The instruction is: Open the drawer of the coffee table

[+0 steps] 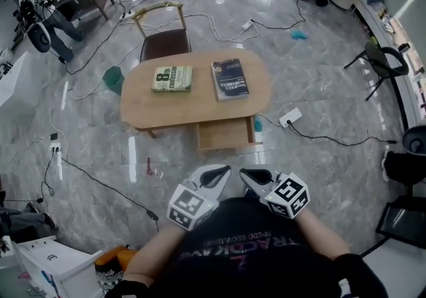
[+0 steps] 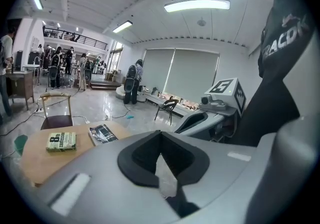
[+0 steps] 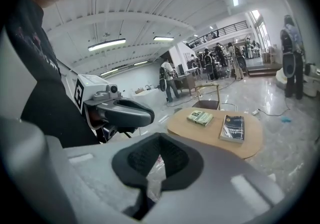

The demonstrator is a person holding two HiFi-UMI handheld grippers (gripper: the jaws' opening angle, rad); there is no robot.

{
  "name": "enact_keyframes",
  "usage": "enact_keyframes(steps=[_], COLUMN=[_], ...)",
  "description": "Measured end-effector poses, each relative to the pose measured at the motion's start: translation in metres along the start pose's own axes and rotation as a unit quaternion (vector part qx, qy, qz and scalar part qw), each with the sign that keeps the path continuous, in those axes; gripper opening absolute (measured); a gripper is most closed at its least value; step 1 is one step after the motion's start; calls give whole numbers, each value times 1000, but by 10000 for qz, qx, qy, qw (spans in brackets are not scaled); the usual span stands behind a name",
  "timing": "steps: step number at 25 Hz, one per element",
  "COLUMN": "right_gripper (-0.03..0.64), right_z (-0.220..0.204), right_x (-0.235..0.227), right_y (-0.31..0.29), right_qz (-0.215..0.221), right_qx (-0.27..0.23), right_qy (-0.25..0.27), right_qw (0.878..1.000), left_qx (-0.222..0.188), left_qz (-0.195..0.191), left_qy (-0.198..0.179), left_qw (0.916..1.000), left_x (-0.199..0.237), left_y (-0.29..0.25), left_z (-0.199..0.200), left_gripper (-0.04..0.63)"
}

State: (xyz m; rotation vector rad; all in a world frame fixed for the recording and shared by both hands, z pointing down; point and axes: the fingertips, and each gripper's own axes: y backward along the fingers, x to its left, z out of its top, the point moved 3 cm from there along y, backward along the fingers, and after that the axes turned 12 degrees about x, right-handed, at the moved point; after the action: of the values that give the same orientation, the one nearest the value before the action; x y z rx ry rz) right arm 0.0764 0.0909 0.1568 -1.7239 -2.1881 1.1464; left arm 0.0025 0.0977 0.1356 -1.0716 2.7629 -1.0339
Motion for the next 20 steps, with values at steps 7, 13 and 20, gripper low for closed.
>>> enact_keyframes(steps=[7, 13, 20], right_gripper=[2, 1, 2], right_z=[4, 8, 7], right_x=[-3, -5, -9], right_y=[-1, -7, -9], right_qz=[-51, -34, -11], right_qx=[-39, -32, 6], right_qy=[-34, -41, -71], right_qw=[10000, 10000, 10000], left_qx=[-3, 28, 24], left_qz=[-45, -80, -89], left_qy=[-19, -58, -39], left_qw=[10000, 9999, 10000], left_x=[6, 12, 15], left_y=[1, -1, -4], left_z=[4, 5, 5], left_gripper=[5, 5, 5])
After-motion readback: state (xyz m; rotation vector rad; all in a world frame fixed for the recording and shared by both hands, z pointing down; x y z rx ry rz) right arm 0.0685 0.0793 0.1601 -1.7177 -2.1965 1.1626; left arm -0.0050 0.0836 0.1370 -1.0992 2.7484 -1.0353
